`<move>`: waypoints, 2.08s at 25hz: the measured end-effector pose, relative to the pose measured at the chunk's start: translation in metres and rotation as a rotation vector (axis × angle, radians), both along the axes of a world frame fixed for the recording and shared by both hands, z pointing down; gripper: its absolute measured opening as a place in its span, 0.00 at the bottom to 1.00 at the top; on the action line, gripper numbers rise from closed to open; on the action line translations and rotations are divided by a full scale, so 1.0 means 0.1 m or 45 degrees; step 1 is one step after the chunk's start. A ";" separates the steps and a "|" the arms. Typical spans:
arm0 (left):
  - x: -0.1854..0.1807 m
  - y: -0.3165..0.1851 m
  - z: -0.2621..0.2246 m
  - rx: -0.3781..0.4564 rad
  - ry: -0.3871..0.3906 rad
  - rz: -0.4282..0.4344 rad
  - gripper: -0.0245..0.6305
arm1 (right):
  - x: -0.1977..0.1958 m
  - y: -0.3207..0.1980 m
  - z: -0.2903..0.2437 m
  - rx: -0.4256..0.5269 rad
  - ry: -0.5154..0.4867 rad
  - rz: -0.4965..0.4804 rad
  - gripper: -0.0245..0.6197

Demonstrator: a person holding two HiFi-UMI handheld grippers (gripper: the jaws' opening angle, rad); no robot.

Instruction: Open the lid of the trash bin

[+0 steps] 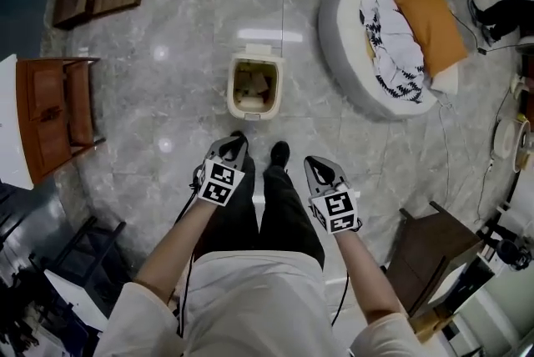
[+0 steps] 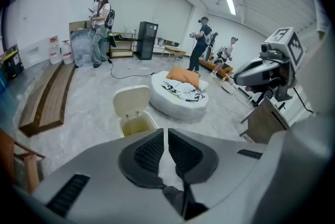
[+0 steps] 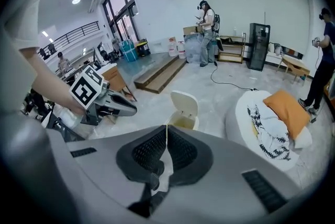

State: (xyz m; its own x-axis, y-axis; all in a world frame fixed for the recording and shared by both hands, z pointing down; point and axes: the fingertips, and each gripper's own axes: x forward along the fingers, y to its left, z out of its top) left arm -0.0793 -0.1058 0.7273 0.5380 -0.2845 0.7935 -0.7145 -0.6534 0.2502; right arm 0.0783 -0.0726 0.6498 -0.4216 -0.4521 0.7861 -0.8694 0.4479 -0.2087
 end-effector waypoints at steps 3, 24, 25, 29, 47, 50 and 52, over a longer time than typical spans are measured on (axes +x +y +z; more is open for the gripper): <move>-0.09 0.02 -0.30 0.027 0.020 0.027 0.09 | -0.09 -0.01 -0.21 0.012 -0.045 0.041 0.09; -0.40 0.18 -2.22 0.305 0.226 -0.160 0.07 | -0.03 -0.17 -1.51 0.293 -0.036 -0.094 0.09; -0.38 0.19 -2.28 0.324 0.233 -0.180 0.07 | 0.00 -0.17 -1.54 0.301 -0.043 -0.108 0.09; -0.27 0.28 -2.49 0.382 0.253 -0.252 0.07 | 0.11 -0.12 -1.69 0.326 -0.064 -0.171 0.09; 0.17 1.14 -3.03 0.565 0.222 -0.642 0.07 | 0.81 0.31 -2.04 0.468 -0.203 -0.407 0.09; 0.10 1.26 -3.08 0.587 0.205 -0.713 0.07 | 0.84 0.34 -2.03 0.470 -0.205 -0.432 0.09; 0.04 1.32 -3.13 0.599 0.196 -0.753 0.07 | 0.85 0.33 -2.05 0.476 -0.210 -0.431 0.09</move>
